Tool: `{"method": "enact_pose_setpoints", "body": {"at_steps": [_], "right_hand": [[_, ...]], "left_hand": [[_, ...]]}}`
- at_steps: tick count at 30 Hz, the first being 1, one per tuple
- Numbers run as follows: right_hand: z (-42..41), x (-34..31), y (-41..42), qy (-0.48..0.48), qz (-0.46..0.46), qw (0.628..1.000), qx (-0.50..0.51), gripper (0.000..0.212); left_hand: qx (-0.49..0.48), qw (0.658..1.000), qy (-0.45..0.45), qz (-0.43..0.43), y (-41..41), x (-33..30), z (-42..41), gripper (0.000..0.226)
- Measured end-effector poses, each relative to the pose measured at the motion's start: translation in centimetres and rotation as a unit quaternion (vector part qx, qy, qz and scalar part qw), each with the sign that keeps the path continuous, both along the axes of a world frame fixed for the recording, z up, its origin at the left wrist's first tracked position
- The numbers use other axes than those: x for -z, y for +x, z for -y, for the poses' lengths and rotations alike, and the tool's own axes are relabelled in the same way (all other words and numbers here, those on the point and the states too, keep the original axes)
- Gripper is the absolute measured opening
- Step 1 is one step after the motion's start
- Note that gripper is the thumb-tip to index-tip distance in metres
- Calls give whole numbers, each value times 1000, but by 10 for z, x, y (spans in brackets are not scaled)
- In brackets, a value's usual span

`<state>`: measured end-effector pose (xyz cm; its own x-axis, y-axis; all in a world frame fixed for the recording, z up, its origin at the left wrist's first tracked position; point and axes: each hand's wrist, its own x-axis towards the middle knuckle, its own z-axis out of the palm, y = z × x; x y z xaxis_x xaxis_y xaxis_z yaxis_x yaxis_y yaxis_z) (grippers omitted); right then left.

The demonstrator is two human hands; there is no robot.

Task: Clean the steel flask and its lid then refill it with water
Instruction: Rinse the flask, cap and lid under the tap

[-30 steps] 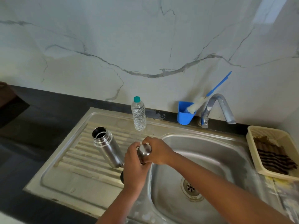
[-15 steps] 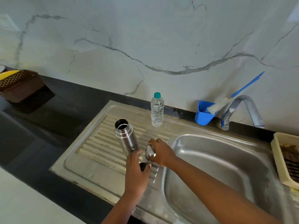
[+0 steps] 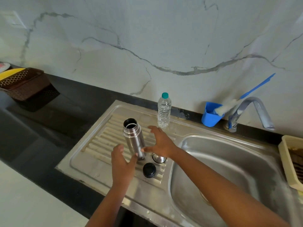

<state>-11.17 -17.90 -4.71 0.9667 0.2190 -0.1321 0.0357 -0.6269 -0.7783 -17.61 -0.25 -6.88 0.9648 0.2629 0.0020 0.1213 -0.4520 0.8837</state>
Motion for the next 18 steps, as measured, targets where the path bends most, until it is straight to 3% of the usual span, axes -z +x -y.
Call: {"method": "enact_pose_setpoints", "body": {"at_steps": [5, 10, 18], "right_hand": [[-27, -9, 3, 79, -13, 997, 3, 96], [-40, -13, -3, 119, 29, 992, 31, 75], [-9, -56, -20, 161, 116, 975, 98, 71]], "left_hand": [[52, 998, 31, 8, 20, -10, -6, 80], [64, 994, 58, 70, 22, -8, 1, 62], [128, 971, 70, 191, 29, -39, 29, 67]]}}
